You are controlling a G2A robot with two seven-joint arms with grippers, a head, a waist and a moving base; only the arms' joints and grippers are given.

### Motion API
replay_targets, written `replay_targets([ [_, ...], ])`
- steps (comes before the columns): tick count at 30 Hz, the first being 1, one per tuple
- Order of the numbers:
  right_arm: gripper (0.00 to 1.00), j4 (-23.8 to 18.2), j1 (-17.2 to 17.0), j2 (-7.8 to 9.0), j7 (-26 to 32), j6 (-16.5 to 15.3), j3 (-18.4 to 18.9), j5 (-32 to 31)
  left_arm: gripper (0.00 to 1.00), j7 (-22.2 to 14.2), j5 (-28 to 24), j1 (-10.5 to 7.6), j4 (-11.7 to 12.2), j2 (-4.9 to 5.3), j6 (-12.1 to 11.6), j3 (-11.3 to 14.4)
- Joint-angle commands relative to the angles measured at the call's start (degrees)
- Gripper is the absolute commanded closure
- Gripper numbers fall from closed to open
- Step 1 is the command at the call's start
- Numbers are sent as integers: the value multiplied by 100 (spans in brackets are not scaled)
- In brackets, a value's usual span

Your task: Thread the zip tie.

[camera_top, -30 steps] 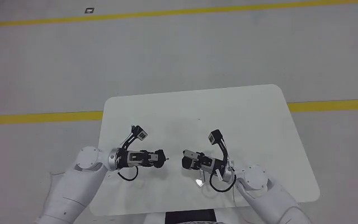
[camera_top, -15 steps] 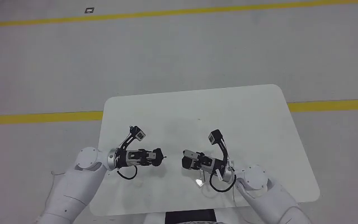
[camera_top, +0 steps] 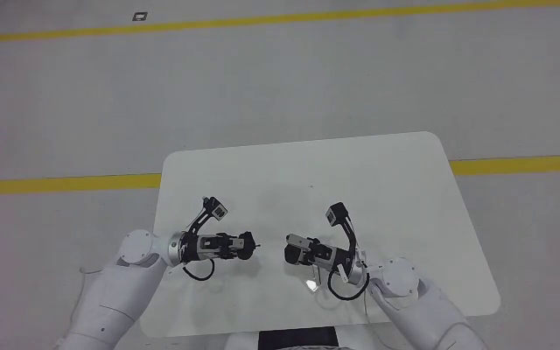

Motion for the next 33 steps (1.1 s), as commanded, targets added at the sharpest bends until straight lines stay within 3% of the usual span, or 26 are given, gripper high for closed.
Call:
replay_targets([
  [1,0,0,0,0,0,0,0,0,100,0,0,0,0,0,0,0],
  [15,0,-13,15,2,-54,25,13,-88,100,0,0,0,0,0,0,0],
  [19,0,-444,-77,70,-366,380,162,-1094,100,0,0,0,0,0,0,0],
  [24,0,-1108,-377,198,-387,1045,472,-2214,100,0,0,0,0,0,0,0],
  [33,0,-1892,-696,359,341,2141,623,-3493,100,0,0,0,0,0,0,0],
])
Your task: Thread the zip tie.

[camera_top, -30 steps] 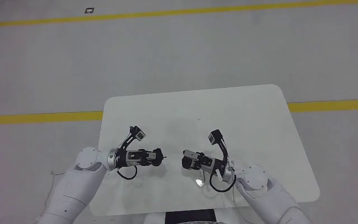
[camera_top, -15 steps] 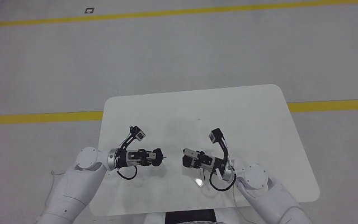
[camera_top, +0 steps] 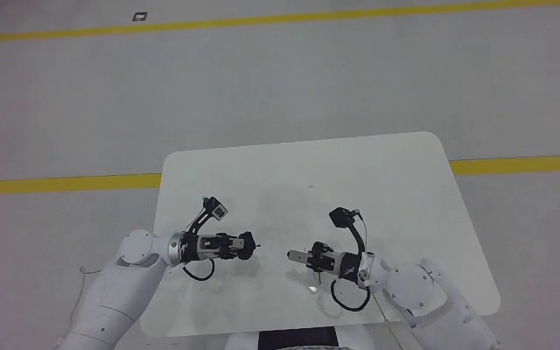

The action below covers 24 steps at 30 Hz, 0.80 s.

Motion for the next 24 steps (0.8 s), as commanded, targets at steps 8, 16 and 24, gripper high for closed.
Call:
replay_targets([
  [8,0,-153,5,34,468,388,-196,-378,100,0,0,0,0,0,0,0],
  [16,0,-193,69,42,515,561,-289,-666,100,0,0,0,0,0,0,0],
  [24,0,-473,482,37,1364,1486,-753,-2192,100,0,0,0,0,0,0,0],
])
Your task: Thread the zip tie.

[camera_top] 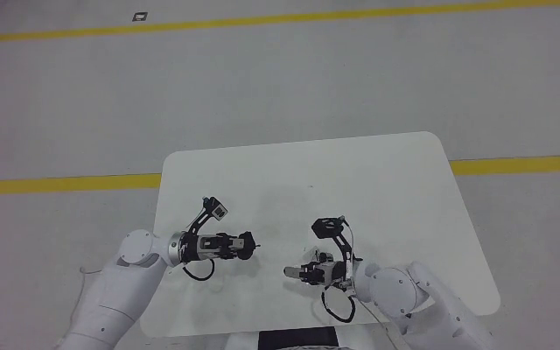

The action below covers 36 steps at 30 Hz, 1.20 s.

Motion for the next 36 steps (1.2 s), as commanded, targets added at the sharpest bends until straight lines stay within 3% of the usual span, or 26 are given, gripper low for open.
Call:
replay_targets([
  [1,0,42,118,-18,457,-27,-68,-553,100,0,0,0,0,0,0,0],
  [7,0,154,322,-327,1470,-27,-272,-1561,100,0,0,0,0,0,0,0],
  [12,0,213,394,-673,1757,-27,-368,-1797,100,0,0,0,0,0,0,0],
  [21,0,221,388,-693,1725,-44,-374,-1799,100,0,0,0,0,0,0,0],
  [26,0,302,434,-710,1770,-27,-599,-2389,100,0,0,0,0,0,0,0],
  [36,0,545,646,-1102,2388,-27,-750,-3006,100,0,0,0,0,0,0,0],
])
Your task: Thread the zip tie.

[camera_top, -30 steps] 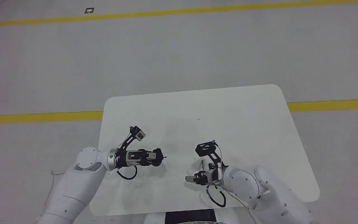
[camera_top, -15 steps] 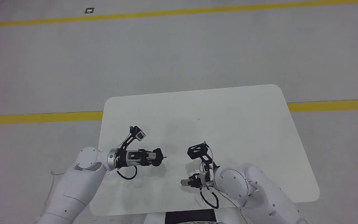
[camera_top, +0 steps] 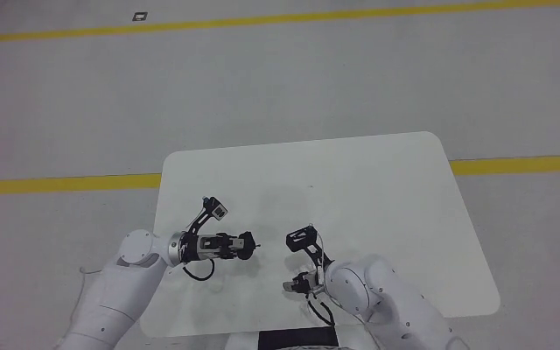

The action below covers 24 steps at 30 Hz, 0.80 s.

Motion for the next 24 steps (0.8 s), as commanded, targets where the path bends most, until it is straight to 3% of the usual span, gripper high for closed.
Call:
replay_targets([
  [1,0,41,24,-101,176,0,24,-122,100,0,0,0,0,0,0,0],
  [5,0,185,-9,-324,234,0,64,-463,100,0,0,0,0,0,0,0],
  [20,0,414,-45,-350,-73,0,7,-653,100,0,0,0,0,0,0,0],
  [21,11,439,-29,-360,-75,0,9,-655,100,0,0,0,0,0,0,0],
  [22,37,467,-10,-374,-86,0,15,-652,100,0,0,0,0,0,0,0],
  [23,51,480,1,-385,-97,0,18,-644,100,0,0,0,0,0,0,0],
  [24,54,492,12,-395,-104,0,24,-640,100,0,0,0,0,0,0,0],
])
